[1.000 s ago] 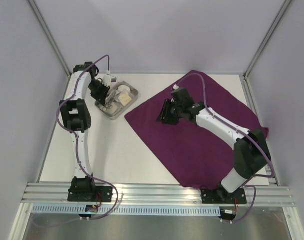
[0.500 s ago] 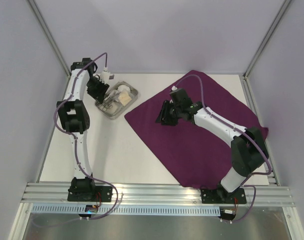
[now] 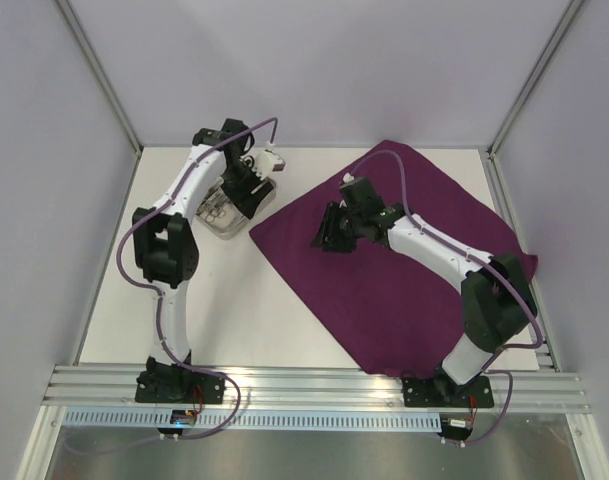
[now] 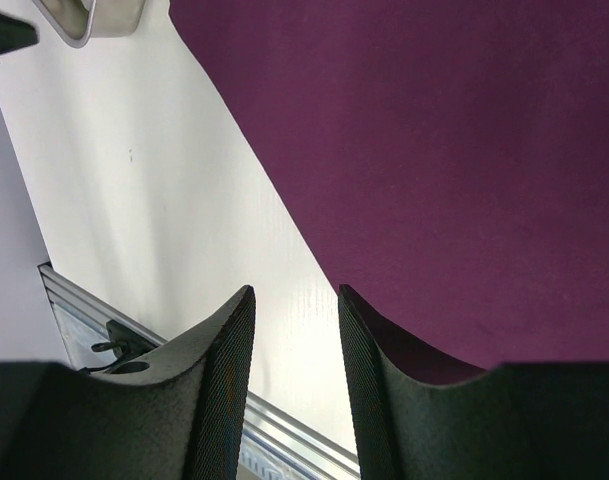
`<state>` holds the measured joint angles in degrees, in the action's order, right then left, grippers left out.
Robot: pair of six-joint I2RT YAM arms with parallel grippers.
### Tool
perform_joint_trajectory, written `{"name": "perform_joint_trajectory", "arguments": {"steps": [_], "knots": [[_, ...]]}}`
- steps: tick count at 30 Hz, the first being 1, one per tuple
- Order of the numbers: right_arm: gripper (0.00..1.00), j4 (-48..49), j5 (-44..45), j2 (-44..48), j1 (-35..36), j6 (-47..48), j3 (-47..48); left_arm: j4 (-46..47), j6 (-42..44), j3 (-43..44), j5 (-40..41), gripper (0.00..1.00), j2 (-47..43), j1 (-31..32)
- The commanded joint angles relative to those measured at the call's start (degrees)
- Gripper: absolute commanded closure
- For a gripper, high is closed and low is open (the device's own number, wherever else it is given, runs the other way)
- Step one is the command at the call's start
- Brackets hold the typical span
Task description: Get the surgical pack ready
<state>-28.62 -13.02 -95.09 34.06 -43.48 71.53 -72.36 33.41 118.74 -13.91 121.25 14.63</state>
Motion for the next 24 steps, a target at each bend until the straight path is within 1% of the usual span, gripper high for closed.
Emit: {"name": "perform_joint_trajectory", "arguments": {"steps": [1,2,5,8,12,14,15,20,24], "knots": [[0.59,0.0,-0.4,0.7,0.3,0.9,-1.3,6.2,-2.5,0.4,5.5,0.31,3.5,0.3],[0.59,0.1,-0.3,0.9,0.3,0.7,-1.7,7.4,-2.6,0.6,7.6,0.32,4.1,0.6],[0.59,0.3,0.0,1.5,0.3,0.2,-3.1,8.5,-2.5,0.7,10.4,0.37,6.7,0.7],[0.59,0.2,0.4,1.9,0.3,0.2,-3.6,8.3,-2.2,0.0,10.7,0.47,8.4,0.7],[0.59,0.2,0.3,1.4,0.3,0.3,-3.4,10.5,-2.3,-2.5,11.4,0.49,8.4,0.7],[0.59,0.1,-0.1,1.0,0.3,0.3,-3.2,10.0,-2.6,-2.5,10.4,0.53,8.7,0.7],[0.59,0.1,-0.1,0.7,0.3,0.3,-3.1,10.0,-2.6,-2.6,9.6,0.57,8.7,0.7],[0.59,0.1,-0.3,0.3,0.3,0.2,-3.1,11.1,-2.6,-3.1,7.9,0.59,8.6,0.7],[0.59,0.0,-0.4,0.0,0.3,0.0,-3.1,11.9,-2.3,-2.0,7.1,0.64,9.4,0.7]]}}
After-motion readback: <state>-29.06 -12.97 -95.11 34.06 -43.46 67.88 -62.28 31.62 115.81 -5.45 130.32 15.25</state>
